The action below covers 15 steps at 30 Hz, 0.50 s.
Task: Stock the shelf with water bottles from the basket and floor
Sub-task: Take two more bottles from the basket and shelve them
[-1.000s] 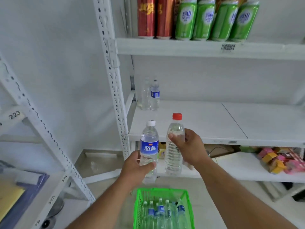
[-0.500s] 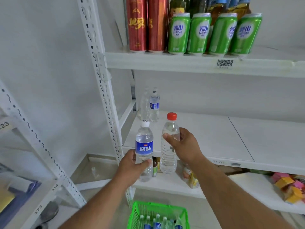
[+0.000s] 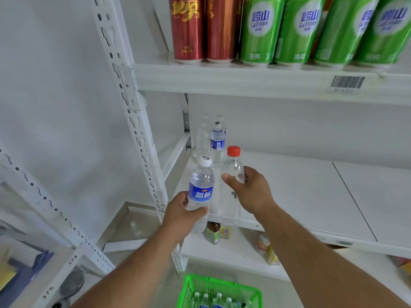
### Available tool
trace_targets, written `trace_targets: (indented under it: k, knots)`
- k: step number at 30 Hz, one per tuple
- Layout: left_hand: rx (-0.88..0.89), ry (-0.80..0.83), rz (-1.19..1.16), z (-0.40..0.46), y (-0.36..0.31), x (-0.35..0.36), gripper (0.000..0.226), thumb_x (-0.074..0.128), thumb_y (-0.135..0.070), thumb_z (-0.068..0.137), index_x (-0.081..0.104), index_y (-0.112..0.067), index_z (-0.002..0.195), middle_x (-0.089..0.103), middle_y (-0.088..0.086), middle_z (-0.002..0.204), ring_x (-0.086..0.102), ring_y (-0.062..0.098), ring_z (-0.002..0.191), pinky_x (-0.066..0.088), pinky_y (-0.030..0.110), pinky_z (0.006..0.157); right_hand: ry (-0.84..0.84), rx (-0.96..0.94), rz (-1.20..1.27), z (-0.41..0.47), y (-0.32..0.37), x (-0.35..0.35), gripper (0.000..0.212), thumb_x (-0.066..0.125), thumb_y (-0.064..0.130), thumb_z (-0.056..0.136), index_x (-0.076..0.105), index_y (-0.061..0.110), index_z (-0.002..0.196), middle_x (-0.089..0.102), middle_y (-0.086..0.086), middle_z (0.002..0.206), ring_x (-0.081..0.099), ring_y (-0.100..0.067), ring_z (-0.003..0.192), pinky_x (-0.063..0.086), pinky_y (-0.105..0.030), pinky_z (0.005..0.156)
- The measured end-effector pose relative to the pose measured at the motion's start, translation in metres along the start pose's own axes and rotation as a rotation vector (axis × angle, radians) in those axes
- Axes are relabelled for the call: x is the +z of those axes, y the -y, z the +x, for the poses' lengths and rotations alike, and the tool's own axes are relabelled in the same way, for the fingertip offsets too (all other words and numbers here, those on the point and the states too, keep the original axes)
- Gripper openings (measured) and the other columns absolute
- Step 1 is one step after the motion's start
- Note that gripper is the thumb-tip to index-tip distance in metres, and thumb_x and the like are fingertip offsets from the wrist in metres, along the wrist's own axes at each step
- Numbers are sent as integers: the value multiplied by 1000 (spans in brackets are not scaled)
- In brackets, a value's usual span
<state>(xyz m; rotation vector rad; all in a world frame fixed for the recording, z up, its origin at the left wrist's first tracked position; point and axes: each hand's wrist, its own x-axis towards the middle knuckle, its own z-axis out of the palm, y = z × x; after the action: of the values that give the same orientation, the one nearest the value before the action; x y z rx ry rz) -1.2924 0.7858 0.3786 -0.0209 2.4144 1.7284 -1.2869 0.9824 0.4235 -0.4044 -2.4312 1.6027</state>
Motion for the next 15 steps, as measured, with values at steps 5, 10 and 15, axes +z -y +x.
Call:
trace_targets:
  k: [5,10,15]
  knots:
    - [-20,32,-14,47,0,-5,48,81,-28,77,56,-29,118,59,-16,105,57,2,93,41,25,84,-8,28,-20,33,2,18,41,69,55,85,67,23,111,74,7,93,71,-10,77,55,-28,72]
    - [-38,73,18,97,7,-6,62,80,-32,78,52,-26,132,57,-3,133,54,14,113,45,30,93,-34,44,-27,67,6,37,39,68,54,87,66,25,112,73,8,94,70,-8,76,50,-21,65]
    - [-31,91,36,136,8,2,60,78,-31,81,51,-23,134,55,0,139,53,13,112,41,26,89,-56,51,-32,104,3,45,36,69,51,87,67,25,111,74,6,91,70,-11,74,50,-23,65]
